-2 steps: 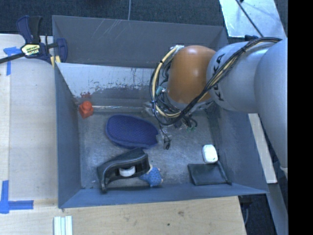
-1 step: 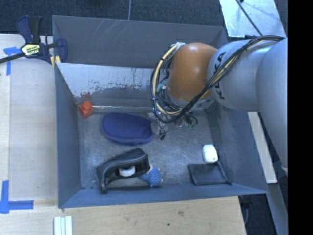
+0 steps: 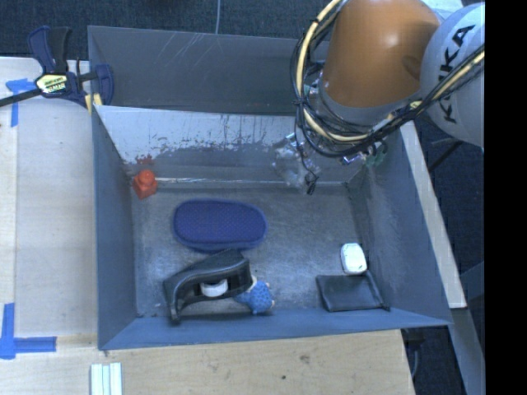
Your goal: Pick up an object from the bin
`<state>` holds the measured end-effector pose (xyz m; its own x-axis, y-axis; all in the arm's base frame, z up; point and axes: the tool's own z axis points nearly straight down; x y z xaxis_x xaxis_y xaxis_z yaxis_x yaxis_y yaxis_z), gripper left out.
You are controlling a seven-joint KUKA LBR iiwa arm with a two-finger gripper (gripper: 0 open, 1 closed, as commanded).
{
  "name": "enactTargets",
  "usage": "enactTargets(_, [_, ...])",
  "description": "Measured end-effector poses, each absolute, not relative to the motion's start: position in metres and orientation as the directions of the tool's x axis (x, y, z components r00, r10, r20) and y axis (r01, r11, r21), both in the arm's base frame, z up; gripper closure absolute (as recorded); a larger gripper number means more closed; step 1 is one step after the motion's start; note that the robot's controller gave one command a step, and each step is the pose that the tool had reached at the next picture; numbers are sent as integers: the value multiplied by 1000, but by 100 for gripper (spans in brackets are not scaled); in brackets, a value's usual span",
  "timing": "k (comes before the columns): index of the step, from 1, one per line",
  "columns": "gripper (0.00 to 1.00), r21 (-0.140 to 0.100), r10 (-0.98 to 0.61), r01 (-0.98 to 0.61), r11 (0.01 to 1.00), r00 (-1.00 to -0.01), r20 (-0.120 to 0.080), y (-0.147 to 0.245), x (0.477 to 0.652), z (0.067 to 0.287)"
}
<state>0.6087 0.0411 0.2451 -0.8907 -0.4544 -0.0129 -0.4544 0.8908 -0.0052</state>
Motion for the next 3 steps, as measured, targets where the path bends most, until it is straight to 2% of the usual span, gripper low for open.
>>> enactTargets(1, [0, -1, -453, -453, 892, -892, -4, 41, 607, 240])
enactTargets(2, [0, -2, -510, -510, 860, -860, -5, 39, 617, 227])
enactTargets(3, [0, -1, -553, -553, 833, -833, -2, 40, 613, 222])
